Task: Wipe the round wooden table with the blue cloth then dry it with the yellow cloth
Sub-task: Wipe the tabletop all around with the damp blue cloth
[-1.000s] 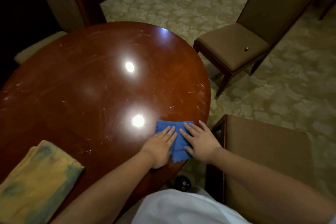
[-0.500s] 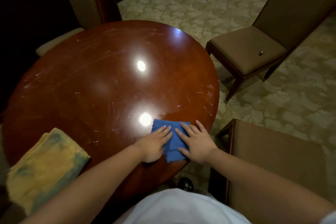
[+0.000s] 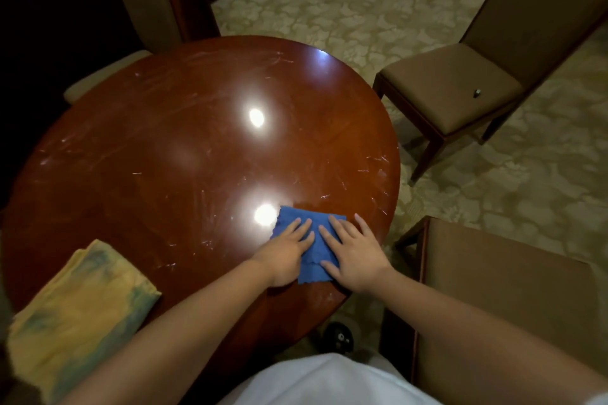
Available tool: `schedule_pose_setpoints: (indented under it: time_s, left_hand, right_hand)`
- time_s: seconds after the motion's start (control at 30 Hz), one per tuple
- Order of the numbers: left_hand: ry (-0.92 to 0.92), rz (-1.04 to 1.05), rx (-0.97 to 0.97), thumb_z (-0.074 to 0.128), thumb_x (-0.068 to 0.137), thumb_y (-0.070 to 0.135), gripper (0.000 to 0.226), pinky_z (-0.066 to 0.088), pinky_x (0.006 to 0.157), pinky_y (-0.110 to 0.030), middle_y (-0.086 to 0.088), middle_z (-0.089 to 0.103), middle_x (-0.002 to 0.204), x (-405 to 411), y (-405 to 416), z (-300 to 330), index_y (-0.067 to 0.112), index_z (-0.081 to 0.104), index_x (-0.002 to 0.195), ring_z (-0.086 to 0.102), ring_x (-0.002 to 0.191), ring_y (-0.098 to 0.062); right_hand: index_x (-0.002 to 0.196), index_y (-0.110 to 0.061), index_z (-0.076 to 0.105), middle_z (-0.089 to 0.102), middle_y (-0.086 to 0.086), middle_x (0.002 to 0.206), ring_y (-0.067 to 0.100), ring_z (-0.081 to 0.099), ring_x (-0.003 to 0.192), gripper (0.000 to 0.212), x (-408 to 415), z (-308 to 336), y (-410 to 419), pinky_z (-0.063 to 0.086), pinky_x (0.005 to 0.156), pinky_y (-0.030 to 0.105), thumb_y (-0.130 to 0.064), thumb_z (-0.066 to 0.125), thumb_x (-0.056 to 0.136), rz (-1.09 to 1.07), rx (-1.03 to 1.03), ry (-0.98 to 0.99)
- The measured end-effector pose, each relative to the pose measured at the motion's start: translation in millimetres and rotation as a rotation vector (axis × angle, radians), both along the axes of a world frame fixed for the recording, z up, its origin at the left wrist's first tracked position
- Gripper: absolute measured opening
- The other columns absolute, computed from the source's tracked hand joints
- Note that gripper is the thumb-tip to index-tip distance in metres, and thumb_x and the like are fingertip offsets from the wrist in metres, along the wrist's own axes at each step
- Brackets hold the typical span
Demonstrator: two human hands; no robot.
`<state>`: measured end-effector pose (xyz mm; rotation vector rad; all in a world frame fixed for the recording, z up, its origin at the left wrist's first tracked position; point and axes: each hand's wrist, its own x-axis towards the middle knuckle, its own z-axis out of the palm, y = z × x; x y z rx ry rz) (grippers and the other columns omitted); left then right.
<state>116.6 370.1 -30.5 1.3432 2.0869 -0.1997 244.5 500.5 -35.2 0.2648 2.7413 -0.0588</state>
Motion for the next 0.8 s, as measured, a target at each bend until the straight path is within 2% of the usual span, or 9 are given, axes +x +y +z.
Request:
schedule_pose_setpoints:
  time_s: [0.2, 0.33, 0.43, 0.53, 0.7, 0.77, 0.8]
  left_hand:
    - [0.094, 0.023, 0.032, 0.043, 0.095, 0.013, 0.069, 0.018, 0.117, -0.037, 0.001, -0.014, 0.160, -23, 64, 13, 0.018, 0.007, 0.154, -0.008, 0.147, -0.016]
    - [-0.015, -0.051, 0.051, 0.046, 0.090, 0.003, 0.068, 0.014, 0.118, -0.033, 0.000, -0.006, 0.161, -24, 66, 15, 0.018, 0.021, 0.152, -0.003, 0.148, -0.016]
    - [-0.048, -0.136, 0.057, 0.047, 0.088, 0.002, 0.068, 0.016, 0.118, -0.035, 0.002, -0.004, 0.160, -17, 50, 11, 0.020, 0.025, 0.150, -0.003, 0.147, -0.014]
    - [-0.059, -0.152, 0.062, 0.046, 0.089, 0.001, 0.067, 0.018, 0.117, -0.035, 0.002, -0.004, 0.161, -24, 59, 13, 0.020, 0.025, 0.150, -0.004, 0.147, -0.014]
    - [-0.008, -0.122, 0.095, 0.042, 0.091, 0.000, 0.058, 0.018, 0.116, -0.032, 0.000, 0.003, 0.161, -37, 96, 19, 0.017, 0.037, 0.147, 0.002, 0.148, -0.015]
    - [-0.012, -0.159, 0.100, 0.043, 0.091, 0.001, 0.057, 0.021, 0.115, -0.031, 0.000, 0.005, 0.161, -29, 92, 17, 0.016, 0.039, 0.146, 0.004, 0.148, -0.015]
    - [-0.012, -0.181, 0.106, 0.043, 0.091, 0.002, 0.058, 0.020, 0.116, -0.031, 0.000, 0.004, 0.161, -23, 85, 15, 0.017, 0.037, 0.147, 0.003, 0.148, -0.014]
  right_hand:
    - [0.155, -0.020, 0.008, 0.008, 0.008, 0.161, 0.025, 0.011, 0.146, 0.069, -39, 5, 35, -0.011, 0.115, 0.050, -0.056, 0.026, 0.098, -0.150, 0.049, -0.004]
    - [0.153, -0.013, 0.015, 0.024, 0.012, 0.153, 0.029, 0.022, 0.140, 0.072, -16, 6, 18, -0.008, 0.116, 0.049, -0.055, 0.029, 0.097, -0.174, 0.044, 0.062]
    - [0.153, -0.009, 0.014, 0.027, 0.015, 0.150, 0.030, 0.022, 0.139, 0.073, 4, 6, 6, -0.012, 0.115, 0.046, -0.055, 0.028, 0.098, -0.140, 0.027, 0.102]
    - [0.153, -0.008, 0.014, 0.030, 0.014, 0.145, 0.031, 0.023, 0.137, 0.076, 0, 5, 15, -0.016, 0.113, 0.046, -0.057, 0.027, 0.097, -0.119, 0.046, 0.111]
    - [0.152, -0.010, 0.020, 0.034, 0.011, 0.141, 0.030, 0.027, 0.134, 0.073, -25, 6, 29, -0.007, 0.116, 0.049, -0.057, 0.030, 0.096, -0.256, 0.067, 0.108]
    - [0.149, -0.008, 0.031, 0.042, 0.012, 0.134, 0.029, 0.036, 0.129, 0.072, -11, 4, 19, -0.003, 0.116, 0.049, -0.055, 0.037, 0.095, -0.262, 0.038, 0.111]
    - [0.142, -0.008, 0.044, 0.051, 0.012, 0.124, 0.029, 0.046, 0.120, 0.069, 0, 0, 14, 0.001, 0.116, 0.048, -0.055, 0.043, 0.092, -0.250, 0.043, 0.138]
